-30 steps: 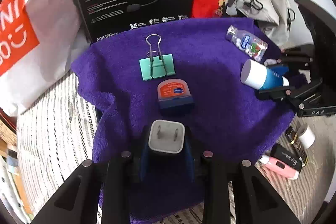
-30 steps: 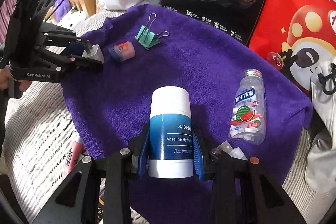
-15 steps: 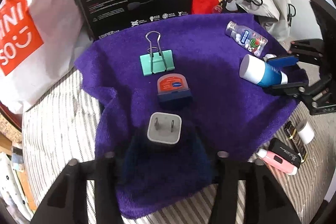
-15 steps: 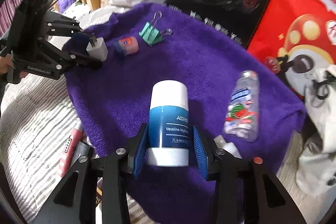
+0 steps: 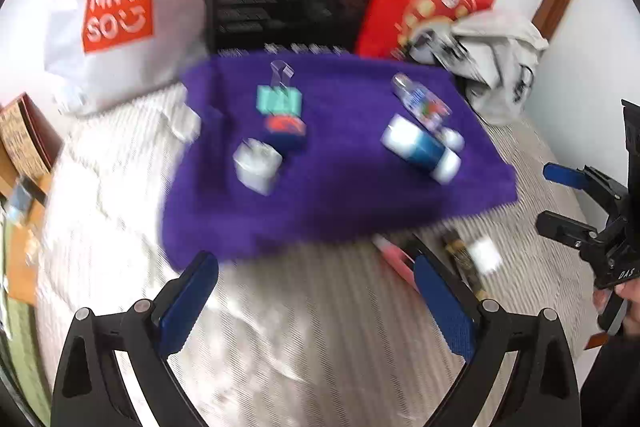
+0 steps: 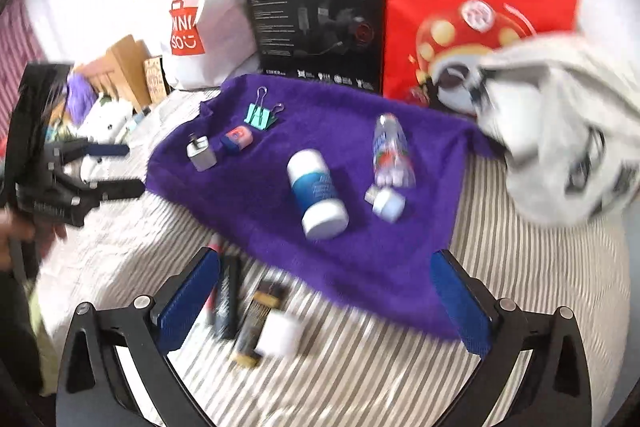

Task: Organize rigid objects
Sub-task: 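Lower the plug and Vaseline tube onto the purple towel and open both grippers, then grasp the pink pen with the left gripper while the right gripper grasps the white roll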

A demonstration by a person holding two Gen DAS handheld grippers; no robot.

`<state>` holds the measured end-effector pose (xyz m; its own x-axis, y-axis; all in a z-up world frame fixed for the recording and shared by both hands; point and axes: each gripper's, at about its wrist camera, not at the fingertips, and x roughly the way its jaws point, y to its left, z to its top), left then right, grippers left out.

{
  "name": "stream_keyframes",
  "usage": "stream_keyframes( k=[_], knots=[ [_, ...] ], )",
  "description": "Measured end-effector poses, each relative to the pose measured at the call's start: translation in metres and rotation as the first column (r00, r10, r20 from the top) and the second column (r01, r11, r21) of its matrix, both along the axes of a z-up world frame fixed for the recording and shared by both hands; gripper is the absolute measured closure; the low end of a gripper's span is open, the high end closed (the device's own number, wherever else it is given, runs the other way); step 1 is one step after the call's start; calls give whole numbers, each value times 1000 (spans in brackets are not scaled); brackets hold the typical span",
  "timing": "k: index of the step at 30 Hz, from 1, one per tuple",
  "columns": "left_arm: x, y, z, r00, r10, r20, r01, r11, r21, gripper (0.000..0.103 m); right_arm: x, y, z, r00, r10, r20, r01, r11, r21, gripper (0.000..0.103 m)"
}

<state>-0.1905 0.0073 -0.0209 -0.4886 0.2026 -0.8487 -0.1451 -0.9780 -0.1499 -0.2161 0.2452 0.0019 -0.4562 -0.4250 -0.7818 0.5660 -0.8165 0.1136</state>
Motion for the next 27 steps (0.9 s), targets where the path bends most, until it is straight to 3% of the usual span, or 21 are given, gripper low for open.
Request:
stream_keyframes(
  k=[6,12,15,17,21,23,25,27],
  knots=[
    [5,43,-27,997,55,52,-58,997,53,4,34,22,-14,996,-66,65,65,998,12,0],
    [10,66,-53,993,96,75,-90,993,-78,3,66,50,-27,989,-75,124,81,995,-50,0],
    [17,61,-53,992,117,57,-113,991,-69,2,81,61,-28,989,-79,121,88,994,-70,0],
    [20,59,-53,989,139,43,-134,985,-107,2,86,68,-30,988,-81,132,92,993,-80,0],
    [17,57,-58,980,195,50,-172,940,-296,3,90,77,-35,985,-87,151,103,989,-105,0],
    [23,56,-50,985,171,11,-163,956,-245,6,91,79,-41,982,-79,169,99,988,-115,0],
    [28,61,-40,989,145,2,-144,979,-147,4,91,77,-44,982,-66,177,87,990,-115,0],
    [29,67,-36,989,147,-1,-146,980,-133,4,93,76,-46,983,-53,178,74,991,-113,0]
  ],
)
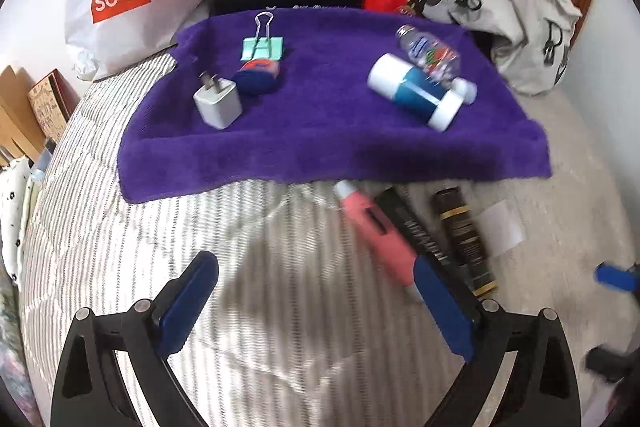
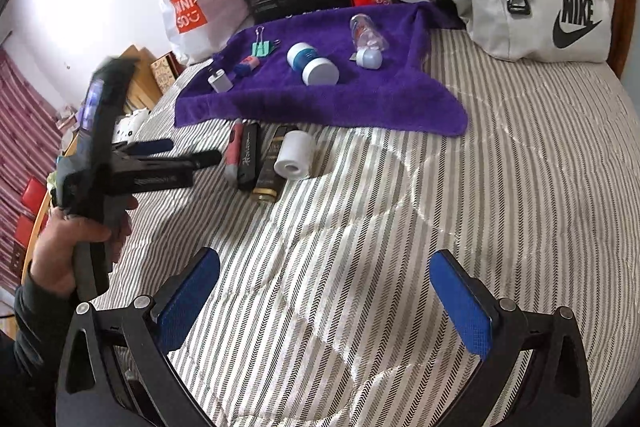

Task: Organize rigid objects
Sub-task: 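Grasp the pink pen with the left gripper while the right gripper grasps the white roll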

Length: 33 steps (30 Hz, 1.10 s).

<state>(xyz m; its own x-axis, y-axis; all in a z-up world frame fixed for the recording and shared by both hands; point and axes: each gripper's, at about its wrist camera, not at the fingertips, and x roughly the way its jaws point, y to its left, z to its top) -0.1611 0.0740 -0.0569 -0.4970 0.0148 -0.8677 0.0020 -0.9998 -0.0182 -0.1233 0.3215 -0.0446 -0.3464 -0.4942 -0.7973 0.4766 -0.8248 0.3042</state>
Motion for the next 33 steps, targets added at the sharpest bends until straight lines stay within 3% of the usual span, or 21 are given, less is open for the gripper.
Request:
stream_keyframes(
  k=[6,9,13,16,20,23,27,29,32,33],
  knots=[
    [-9,23,-11,998,-51,36,54,995,-80,4,0,-4,-9,1000,17,25,-17,1000,2,0],
    [-8,14,-11,999,-34,36,36,998,-52,4,0,-4,-9,1000,16,25,-16,1000,11,0],
    [-10,0,-17,998,17,58,-10,992,-122,4,-2,-5,-9,999,13,31,-13,1000,20,0],
    [-7,-7,-16,998,9,54,-8,1000,-26,4,-3,-7,-10,999,16,33,-17,1000,21,0],
    [-8,6,-22,997,3,77,2,998,-67,4,-3,-14,-13,998,36,43,-37,999,28,0],
    [-3,11,-23,999,-5,45,9,996,-89,4,-3,-19,-16,997,53,46,-55,998,34,0],
    [2,5,-27,1000,27,15,-27,999,-25,4,-3,-20,-19,997,55,58,-57,998,26,0],
    [4,6,-26,1000,23,-2,-23,999,-29,5,-5,-19,-19,998,43,50,-44,999,10,0],
    [4,9,-24,1000,13,-26,-14,1000,-28,20,-12,-20,-16,1000,7,9,-7,1000,28,0],
    [3,10,-23,999,7,-41,-8,1000,-24,38,-16,-21,-15,1000,-8,0,8,999,31,0]
  ],
)
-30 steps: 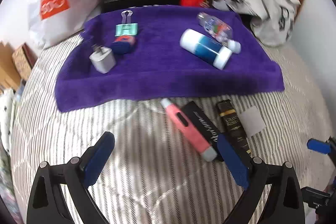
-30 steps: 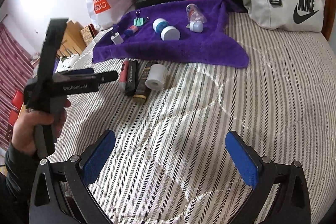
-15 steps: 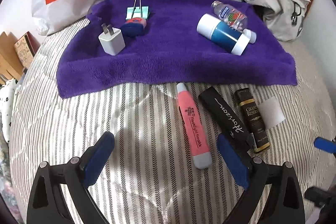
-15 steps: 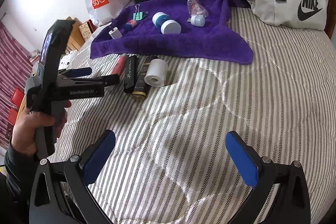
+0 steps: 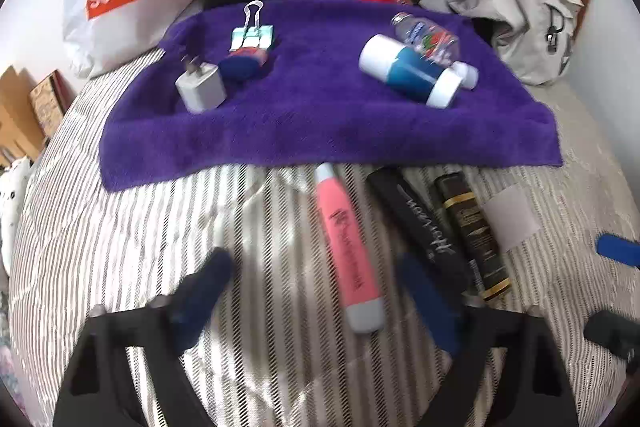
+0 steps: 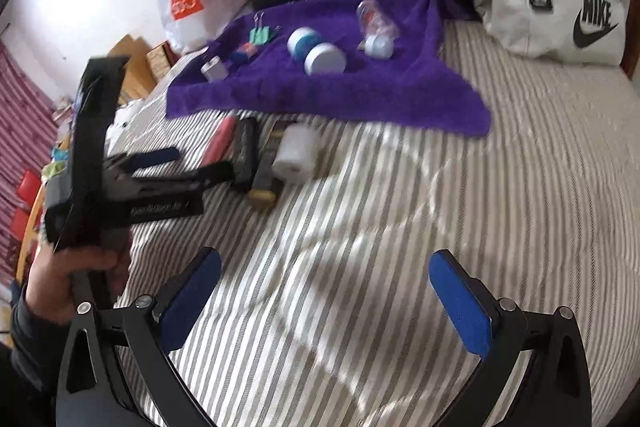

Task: Organize rigid objects
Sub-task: 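Grasp the pink pen with the left gripper while the right gripper grasps the white roll, then carry the pink pen and white roll over the towel, opening the right gripper onto it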

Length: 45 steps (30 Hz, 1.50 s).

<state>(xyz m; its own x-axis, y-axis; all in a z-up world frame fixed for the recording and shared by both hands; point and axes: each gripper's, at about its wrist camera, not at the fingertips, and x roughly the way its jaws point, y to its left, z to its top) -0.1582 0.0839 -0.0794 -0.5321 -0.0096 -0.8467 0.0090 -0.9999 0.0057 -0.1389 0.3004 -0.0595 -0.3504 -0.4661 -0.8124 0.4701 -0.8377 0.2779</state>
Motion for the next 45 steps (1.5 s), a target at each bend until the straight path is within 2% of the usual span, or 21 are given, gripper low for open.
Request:
stream_keyframes(
  k=[1,3,4,5,7,9,14,17,18,22,26,29,31,33,39,45],
  knots=[
    [-1,0,2,1000,1,-16,-1,1000,3,61,-4,-1,1,1000,-15,-6,15,1000,-6,2],
    [1,-4,4,1000,-12,-26,12,1000,23,74,-11,-4,2,999,-28,-15,28,999,-20,4],
    [0,-4,4,999,-20,-30,21,999,25,84,-15,-8,3,999,-38,-23,38,999,-17,6],
    [-1,-4,3,999,-21,-33,22,999,36,87,-18,-10,3,999,-41,-31,40,999,-20,8],
    [-1,-12,2,999,-15,-44,18,997,79,87,-24,-17,4,998,-45,-50,43,999,-31,21],
    [-2,-15,2,999,-32,-44,36,995,95,87,-29,-29,2,997,-51,-65,49,998,-25,29],
    [-2,-16,0,998,-44,-51,50,993,110,87,-38,-52,-12,998,-42,-44,43,999,30,43],
    [-1,-16,0,997,-54,-54,60,991,116,87,-36,-61,-15,996,-38,-75,42,998,55,46],
    [-1,-17,0,997,-58,-56,65,990,123,87,-36,-61,-15,995,-42,-88,48,997,66,49],
    [-1,-20,0,996,-66,-60,74,987,144,87,-40,-52,-16,991,-75,-109,92,983,158,52],
    [-1,-20,0,994,-85,-65,93,986,136,87,-43,-50,-17,990,-61,-129,84,979,188,53],
    [-1,-25,-1,993,-90,-73,101,981,163,87,-40,-56,-19,986,-37,-164,75,971,227,56],
    [-2,-28,-1,993,-95,-76,107,978,181,87,-39,-56,-19,984,-27,-173,66,973,220,62],
    [-2,-29,-1,992,-104,-76,117,975,187,87,-38,-55,-18,983,-22,-180,61,975,212,73],
    [0,-42,3,994,-87,-65,98,978,186,87,-41,-51,-14,991,-19,-133,44,982,186,73],
    [1,-56,18,995,-65,-78,78,981,178,87,-35,-42,4,990,-22,-137,43,988,149,73]
  ],
)
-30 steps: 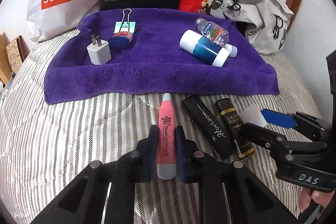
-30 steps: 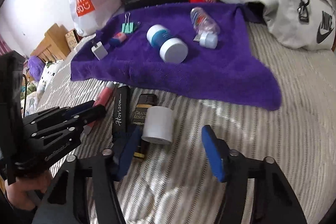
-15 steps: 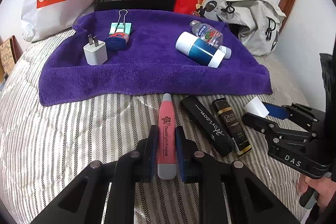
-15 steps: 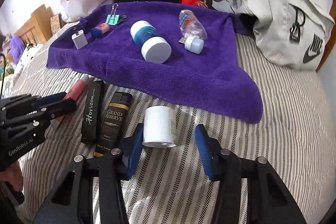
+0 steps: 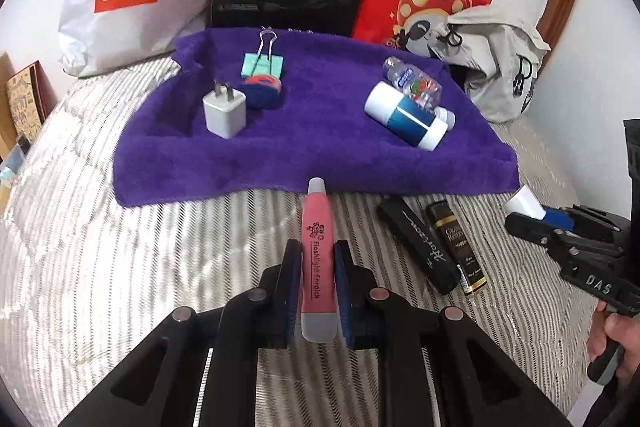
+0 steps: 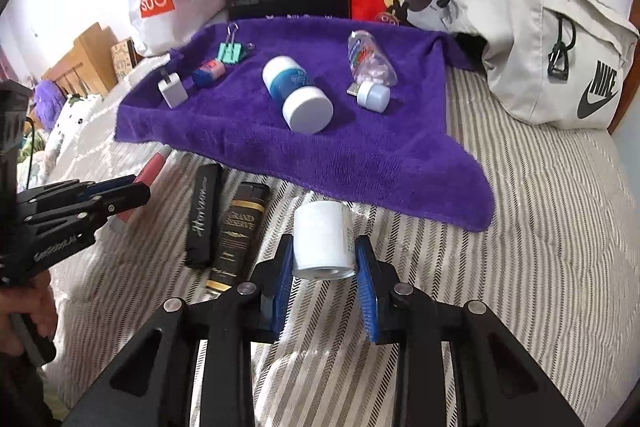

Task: Organize rigid objects
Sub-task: 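Carry the pink pen and white roll over the towel, opening the right gripper onto it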

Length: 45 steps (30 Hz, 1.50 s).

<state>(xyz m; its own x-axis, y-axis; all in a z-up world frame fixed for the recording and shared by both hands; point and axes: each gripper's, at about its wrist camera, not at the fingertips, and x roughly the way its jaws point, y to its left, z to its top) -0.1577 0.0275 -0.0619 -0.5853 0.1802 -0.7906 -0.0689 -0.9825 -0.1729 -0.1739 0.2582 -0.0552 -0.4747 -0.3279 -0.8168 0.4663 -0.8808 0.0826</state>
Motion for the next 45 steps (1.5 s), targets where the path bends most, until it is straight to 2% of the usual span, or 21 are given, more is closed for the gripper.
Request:
stream_keyframes(
  k=[7,11,16,24,45],
  knots=[
    [-5,-8,28,999,6,-41,-6,1000,-13,87,-12,0,32,999,13,-50,-14,999,-32,73],
    [-5,-11,32,999,13,-47,-14,1000,-13,87,-45,-6,41,998,24,-57,-24,1000,-11,73],
    [-6,-15,30,999,17,-39,-17,1000,-8,87,-87,-18,25,999,47,-6,-46,997,62,73],
    [-13,-19,31,999,8,-37,-8,1000,4,87,-106,-39,-7,992,96,77,-108,980,169,73],
    [-24,-26,37,999,17,-37,-17,1000,-1,87,-121,-34,-8,964,199,178,-227,961,158,72]
  ],
)
